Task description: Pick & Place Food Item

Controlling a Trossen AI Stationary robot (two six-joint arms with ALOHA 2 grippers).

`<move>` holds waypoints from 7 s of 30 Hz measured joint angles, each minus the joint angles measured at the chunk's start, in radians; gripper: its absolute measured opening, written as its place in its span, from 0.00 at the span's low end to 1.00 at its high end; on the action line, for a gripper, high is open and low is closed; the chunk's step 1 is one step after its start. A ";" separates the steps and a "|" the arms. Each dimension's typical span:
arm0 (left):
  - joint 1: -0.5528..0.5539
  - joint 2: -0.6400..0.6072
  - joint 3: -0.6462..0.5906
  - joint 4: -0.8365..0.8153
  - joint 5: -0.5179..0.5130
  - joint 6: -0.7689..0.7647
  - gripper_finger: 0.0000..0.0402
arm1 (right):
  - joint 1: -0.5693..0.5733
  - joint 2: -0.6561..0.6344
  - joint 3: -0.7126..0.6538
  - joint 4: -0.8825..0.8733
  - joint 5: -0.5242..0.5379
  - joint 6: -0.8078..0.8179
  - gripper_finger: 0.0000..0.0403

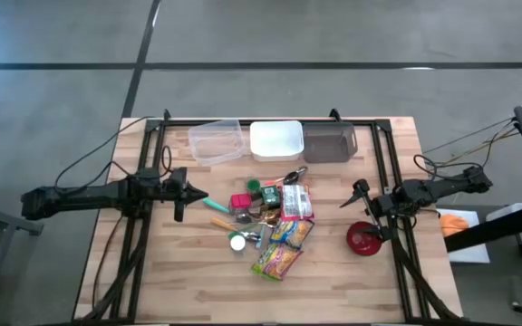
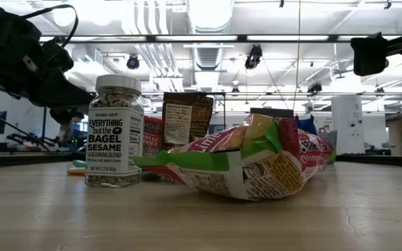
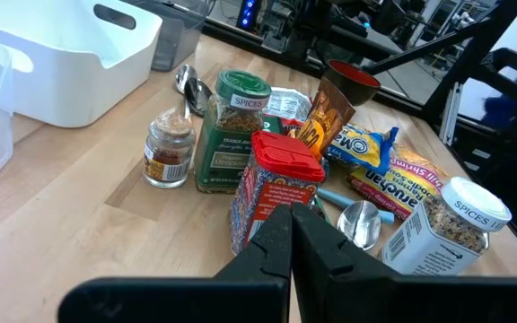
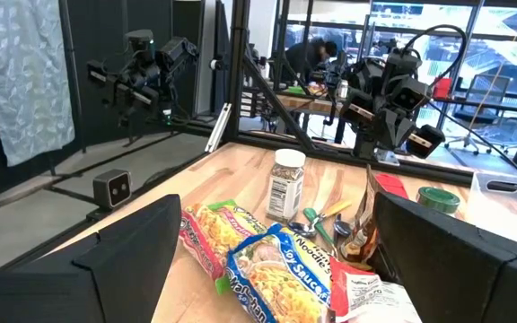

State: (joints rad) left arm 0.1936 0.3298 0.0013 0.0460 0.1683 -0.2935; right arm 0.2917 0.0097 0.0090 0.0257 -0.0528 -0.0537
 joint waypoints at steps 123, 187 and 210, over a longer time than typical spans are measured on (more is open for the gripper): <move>0.064 0.635 0.672 0.084 0.005 -0.439 0.00 | -0.003 0.509 0.444 0.369 0.334 0.517 0.91; -0.209 1.184 1.242 -0.651 -0.038 0.241 0.57 | -0.002 0.510 0.444 0.367 0.343 0.559 0.91; -0.222 1.448 1.369 -0.774 -0.122 0.245 0.57 | -0.002 0.510 0.442 0.343 0.342 0.574 0.91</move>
State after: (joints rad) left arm -0.0284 1.7775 1.3699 -0.7278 0.0462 -0.0490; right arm 0.2893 0.5201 0.4511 0.3687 0.2890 0.5201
